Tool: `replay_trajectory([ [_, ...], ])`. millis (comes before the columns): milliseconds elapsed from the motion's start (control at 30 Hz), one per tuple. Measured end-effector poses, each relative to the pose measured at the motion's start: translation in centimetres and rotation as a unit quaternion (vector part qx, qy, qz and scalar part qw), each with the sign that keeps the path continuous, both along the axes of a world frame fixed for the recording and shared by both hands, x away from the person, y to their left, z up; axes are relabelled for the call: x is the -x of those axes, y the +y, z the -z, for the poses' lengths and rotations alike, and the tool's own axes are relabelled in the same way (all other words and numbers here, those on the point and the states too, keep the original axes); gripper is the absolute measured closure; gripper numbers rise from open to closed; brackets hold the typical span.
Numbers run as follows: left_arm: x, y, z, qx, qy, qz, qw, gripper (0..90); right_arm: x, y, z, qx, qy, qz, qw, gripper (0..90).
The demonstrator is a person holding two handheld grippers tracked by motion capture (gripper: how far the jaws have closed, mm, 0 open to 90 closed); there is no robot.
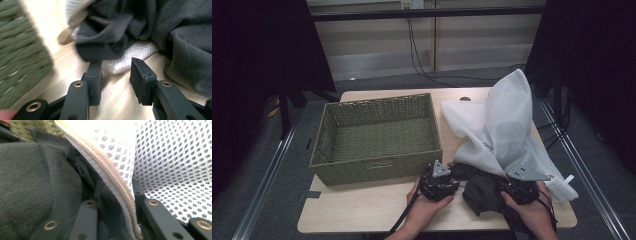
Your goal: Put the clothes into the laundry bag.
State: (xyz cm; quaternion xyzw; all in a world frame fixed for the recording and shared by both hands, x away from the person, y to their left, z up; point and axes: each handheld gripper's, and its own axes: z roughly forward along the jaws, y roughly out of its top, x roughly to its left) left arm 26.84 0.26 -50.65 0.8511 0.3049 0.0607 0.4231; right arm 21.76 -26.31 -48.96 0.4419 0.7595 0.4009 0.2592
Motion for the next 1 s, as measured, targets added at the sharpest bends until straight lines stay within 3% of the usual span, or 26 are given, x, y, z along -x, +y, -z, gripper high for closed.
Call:
replay_trajectory([
  [33, 0.2, -0.3, 0.0, -0.013, -0.012, 0.009, 0.9998, 61.4, 0.1, -0.1, -0.1, -0.008, -0.001, -0.002, 1.0000, 73.7],
  [67, 0.5, -0.6, -0.1, -0.026, -0.025, 0.007, 0.9993, 69.5, 0.3, -0.3, -0.5, -0.026, -0.004, -0.007, 0.9996, 71.0],
  [100, 0.6, -0.8, -0.1, -0.039, -0.041, 0.012, 0.9983, 69.5, 0.3, -0.3, -0.5, -0.026, -0.004, -0.007, 0.9996, 71.0],
  [133, 0.6, -0.9, -0.1, -0.036, -0.038, 0.013, 0.9986, 79.7, 0.5, -0.4, -1.4, -0.044, -0.009, -0.008, 0.9990, 65.7],
  [167, 0.6, -0.9, -0.1, -0.036, -0.038, 0.013, 0.9986, 84.1, 0.5, -0.4, -1.4, -0.044, -0.009, -0.008, 0.9990, 65.7],
  [200, 0.5, -0.8, -0.2, -0.043, -0.037, 0.016, 0.9983, 84.1, 0.7, -0.4, -1.9, -0.049, -0.014, -0.008, 0.9987, 62.1],
  [267, 0.2, -0.7, -0.2, -0.036, -0.028, 0.019, 0.9988, 88.5, 1.4, -0.2, -3.4, -0.053, -0.037, 0.005, 0.9979, 51.0],
  [367, 0.2, -0.5, -0.2, -0.035, -0.022, 0.026, 0.9988, 89.3, 1.8, -0.1, -4.2, -0.052, -0.051, 0.017, 0.9972, 46.7],
  [500, 0.3, -0.2, -0.2, -0.026, -0.013, 0.050, 0.9983, 89.7, 1.8, 0.2, -6.1, -0.046, -0.102, 0.034, 0.9931, 44.2],
  [567, 0.5, -0.2, -0.2, -0.028, -0.013, 0.055, 0.9980, 89.7, 1.5, 0.4, -6.6, -0.046, -0.113, 0.036, 0.9919, 49.4],
  [667, 0.7, 0.0, -0.2, -0.027, -0.007, 0.055, 0.9981, 89.7, 0.9, 0.7, -6.4, -0.059, -0.085, -0.002, 0.9946, 74.7],
  [733, 0.6, 0.0, -0.1, -0.014, 0.000, 0.052, 0.9986, 89.8, 0.8, 0.9, -6.2, -0.076, -0.059, -0.042, 0.9945, 84.7],
  [767, 0.6, 0.1, -0.2, -0.015, 0.004, 0.052, 0.9985, 89.8, 0.8, 1.1, -6.1, -0.079, -0.048, -0.064, 0.9937, 86.2],
  [800, 0.6, 0.1, -0.1, -0.010, 0.008, 0.050, 0.9987, 89.7, 0.9, 1.9, -5.7, -0.075, -0.018, -0.095, 0.9924, 87.4],
  [833, 0.4, 0.2, -0.1, -0.001, 0.019, 0.047, 0.9987, 89.7, 0.9, 1.9, -5.7, -0.075, -0.018, -0.095, 0.9924, 87.4],
  [900, 0.0, 0.4, 0.1, 0.023, 0.057, 0.038, 0.9974, 89.8, 0.3, 2.9, -4.6, -0.060, 0.034, -0.110, 0.9915, 87.7],
  [933, -0.1, 0.5, 0.1, 0.031, 0.071, 0.040, 0.9962, 90.0, -0.5, 3.4, -3.2, -0.050, 0.069, -0.107, 0.9906, 88.0],
  [1000, -0.2, 0.6, 0.1, 0.031, 0.075, 0.043, 0.9958, 90.0, -1.0, 3.5, -2.7, -0.045, 0.082, -0.099, 0.9906, 88.0],
])
